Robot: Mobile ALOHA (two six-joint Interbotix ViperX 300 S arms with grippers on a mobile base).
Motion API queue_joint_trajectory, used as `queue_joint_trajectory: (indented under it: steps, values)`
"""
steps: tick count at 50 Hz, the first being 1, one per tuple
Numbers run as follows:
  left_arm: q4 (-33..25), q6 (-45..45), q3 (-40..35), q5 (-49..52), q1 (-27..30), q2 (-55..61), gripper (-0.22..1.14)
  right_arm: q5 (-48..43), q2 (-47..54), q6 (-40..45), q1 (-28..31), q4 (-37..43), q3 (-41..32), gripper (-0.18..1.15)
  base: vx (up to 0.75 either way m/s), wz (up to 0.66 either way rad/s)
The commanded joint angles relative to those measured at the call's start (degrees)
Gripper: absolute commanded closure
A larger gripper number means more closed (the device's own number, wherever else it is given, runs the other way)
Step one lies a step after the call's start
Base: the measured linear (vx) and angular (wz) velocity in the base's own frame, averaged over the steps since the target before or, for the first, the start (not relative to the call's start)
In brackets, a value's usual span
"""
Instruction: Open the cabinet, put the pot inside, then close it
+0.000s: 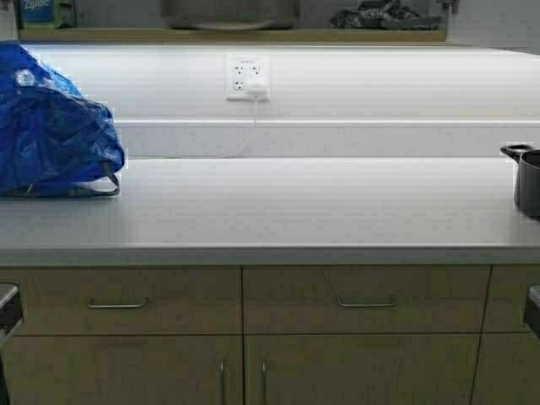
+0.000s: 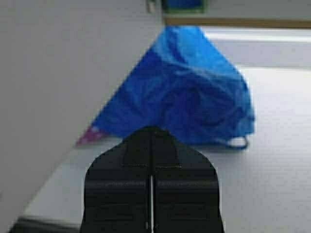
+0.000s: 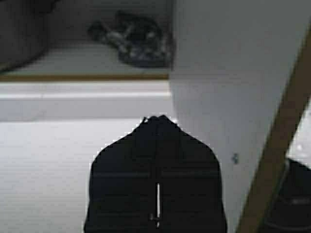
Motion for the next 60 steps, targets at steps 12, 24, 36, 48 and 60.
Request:
queue_joint_trajectory:
  steps: [12, 24, 36, 48, 60]
  values:
    - [-0.7, -1.9, -14.9, 1.1, 12.6, 7.9, 0.89, 0.2, 5.6, -0.1, -16.8, -1.5, -7.9, 0.89, -0.16, 0.02]
    - [-0.7, -5.4, -31.5, 1.4, 19.5, 20.4, 0.89, 0.0, 18.9, -0.1, -21.7, -1.5, -20.9, 0.89, -0.15, -0.01]
    - [-0.9, -5.2, -47.6, 1.9, 21.4, 34.5, 0.89, 4.1, 33.7, -0.2, -19.7, -1.5, -36.9, 0.9, -0.1, -0.06]
    - [-2.5, -5.1, -47.5, 1.8, 16.7, 37.4, 0.89, 6.2, 38.0, -2.4, -10.5, -1.7, -39.2, 0.9, -0.04, -0.03]
    - [-2.4, -5.0, -41.3, 1.0, 12.0, 31.7, 0.89, 5.6, 35.4, -3.2, -3.7, -1.7, -37.4, 0.9, 0.0, 0.0]
